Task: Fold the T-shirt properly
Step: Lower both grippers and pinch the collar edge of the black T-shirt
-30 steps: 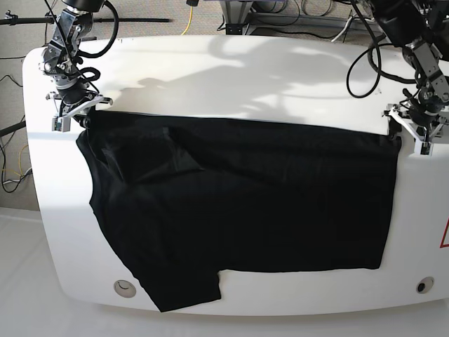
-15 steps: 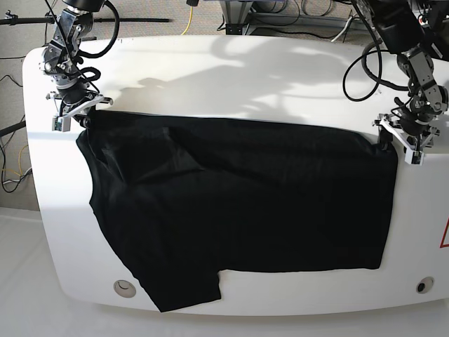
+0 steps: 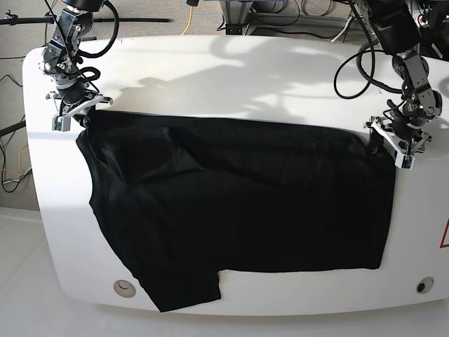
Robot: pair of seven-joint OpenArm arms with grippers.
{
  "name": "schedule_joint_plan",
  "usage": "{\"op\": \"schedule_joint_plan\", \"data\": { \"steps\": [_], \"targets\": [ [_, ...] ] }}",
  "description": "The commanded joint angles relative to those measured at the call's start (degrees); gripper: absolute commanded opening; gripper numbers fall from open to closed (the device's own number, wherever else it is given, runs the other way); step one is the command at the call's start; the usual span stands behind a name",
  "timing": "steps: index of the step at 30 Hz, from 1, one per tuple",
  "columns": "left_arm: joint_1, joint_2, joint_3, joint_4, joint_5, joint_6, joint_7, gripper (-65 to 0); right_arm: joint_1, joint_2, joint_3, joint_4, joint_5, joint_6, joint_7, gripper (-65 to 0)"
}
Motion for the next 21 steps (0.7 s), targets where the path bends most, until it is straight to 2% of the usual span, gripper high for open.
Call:
{"op": "schedule_joint_plan", "data": {
  "steps": [1,7,15,17,21],
  "targets": [
    [-0.13,-0.39,0.80,-0.37,1.97,-0.86,2.85,-22.4,-0.01,0.70,0.24,0.90,-0.36,-0.05,-0.21,-64.7],
    [-0.17,-0.40,1.64,-1.07,1.93,-1.47,1.91,-27.1,-0.54,0.62,0.12,1.01,-0.22,-0.30,-0.68,-64.9],
    [0.49,-0.58,2.59,-1.59,1.95,-1.88,0.52,-51.0,-1.00,0.60,0.18,1.11,-0.29,-0.29,-0.96,-64.9],
    [1.33,-0.58,2.09,-0.72,1.44,-2.10,-0.44,-63.9,-1.01,0.65,0.17,1.36,-0.36,-0.05,-1.12,-64.4],
    [2.74,-0.55,2.40,0.08,1.42,-2.34,-1.01,-65.0,-1.74,0.67,0.15,1.91,-0.33,-0.02,-1.55,-64.4]
  ]
}}
